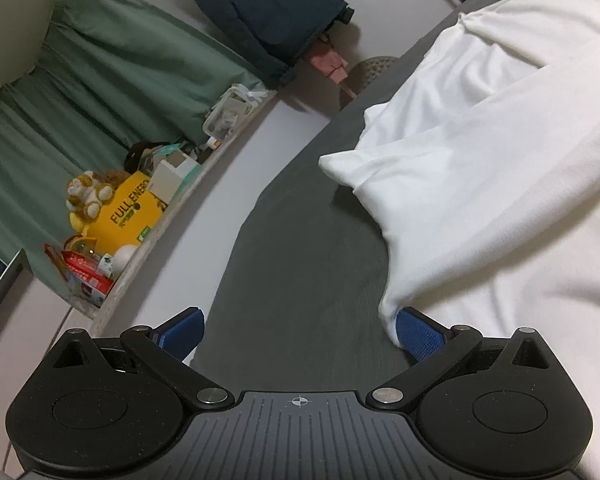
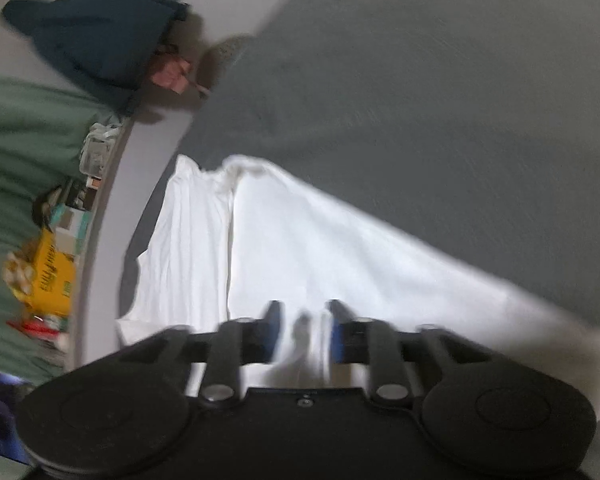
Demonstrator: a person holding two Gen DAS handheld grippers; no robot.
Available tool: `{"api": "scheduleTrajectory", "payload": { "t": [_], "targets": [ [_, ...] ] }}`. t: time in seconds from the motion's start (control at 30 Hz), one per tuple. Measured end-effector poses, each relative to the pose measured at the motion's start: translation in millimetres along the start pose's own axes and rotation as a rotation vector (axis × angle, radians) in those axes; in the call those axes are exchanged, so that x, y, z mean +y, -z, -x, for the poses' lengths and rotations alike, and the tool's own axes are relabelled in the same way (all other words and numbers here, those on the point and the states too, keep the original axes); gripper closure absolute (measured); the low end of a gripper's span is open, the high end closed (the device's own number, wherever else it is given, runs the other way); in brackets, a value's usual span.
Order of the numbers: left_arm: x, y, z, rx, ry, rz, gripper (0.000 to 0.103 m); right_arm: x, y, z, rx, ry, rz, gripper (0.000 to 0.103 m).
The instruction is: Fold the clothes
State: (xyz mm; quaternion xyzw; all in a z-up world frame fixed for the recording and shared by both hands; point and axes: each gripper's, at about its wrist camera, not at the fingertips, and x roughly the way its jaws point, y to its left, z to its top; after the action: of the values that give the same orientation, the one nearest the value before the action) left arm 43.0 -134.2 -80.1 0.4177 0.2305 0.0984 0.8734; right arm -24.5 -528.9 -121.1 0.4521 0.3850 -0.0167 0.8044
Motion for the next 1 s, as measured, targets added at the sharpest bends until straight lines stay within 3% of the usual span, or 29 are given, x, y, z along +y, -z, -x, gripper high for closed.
{"api": "scheduleTrajectory", "payload": {
  "t": [0.1,0.17,0.27,0.37,0.43,0.5,0.53,0.63,0.67,0.77,0.9,1.0],
  "targets": [
    [11,11,11,-0.002,-0.013,0.013,0.000,23,2,23,-0.130,0.063,0.179,0.055],
    [22,17,23,-0.023,-0.016,0.075,0.000,38,4,31,-0.130,0.024,0.268,0.055],
    [37,20,45,-0.097,0.076,0.209,0.000,64,16,31,0.045,-0.086,0.418,0.052],
    [41,17,64,-0.174,0.184,0.267,0.000,79,39,27,0.226,-0.095,0.574,0.051],
    [30,9,72,-0.217,0.226,0.212,0.000,97,61,24,0.303,-0.004,0.851,0.051],
    [16,0,78,-0.250,0.261,0.151,0.000,111,86,19,0.289,0.151,1.145,0.053],
    [8,-3,80,-0.263,0.273,0.121,0.000,114,95,15,0.277,0.199,1.246,0.054],
    [-12,-8,87,-0.287,0.313,0.068,0.000,112,107,1,0.361,0.230,1.425,0.070],
    [-17,-10,88,-0.288,0.326,0.054,0.000,107,106,-2,0.395,0.227,1.417,0.078],
    [-26,-9,89,-0.276,0.340,0.035,0.000,99,106,-13,0.394,0.243,1.435,0.078],
    [-16,-7,83,-0.234,0.362,0.146,0.000,100,96,-3,0.414,0.169,1.411,0.098],
    [-1,0,73,-0.207,0.379,0.233,0.000,106,82,10,0.458,0.091,1.351,0.101]
  ]
}}
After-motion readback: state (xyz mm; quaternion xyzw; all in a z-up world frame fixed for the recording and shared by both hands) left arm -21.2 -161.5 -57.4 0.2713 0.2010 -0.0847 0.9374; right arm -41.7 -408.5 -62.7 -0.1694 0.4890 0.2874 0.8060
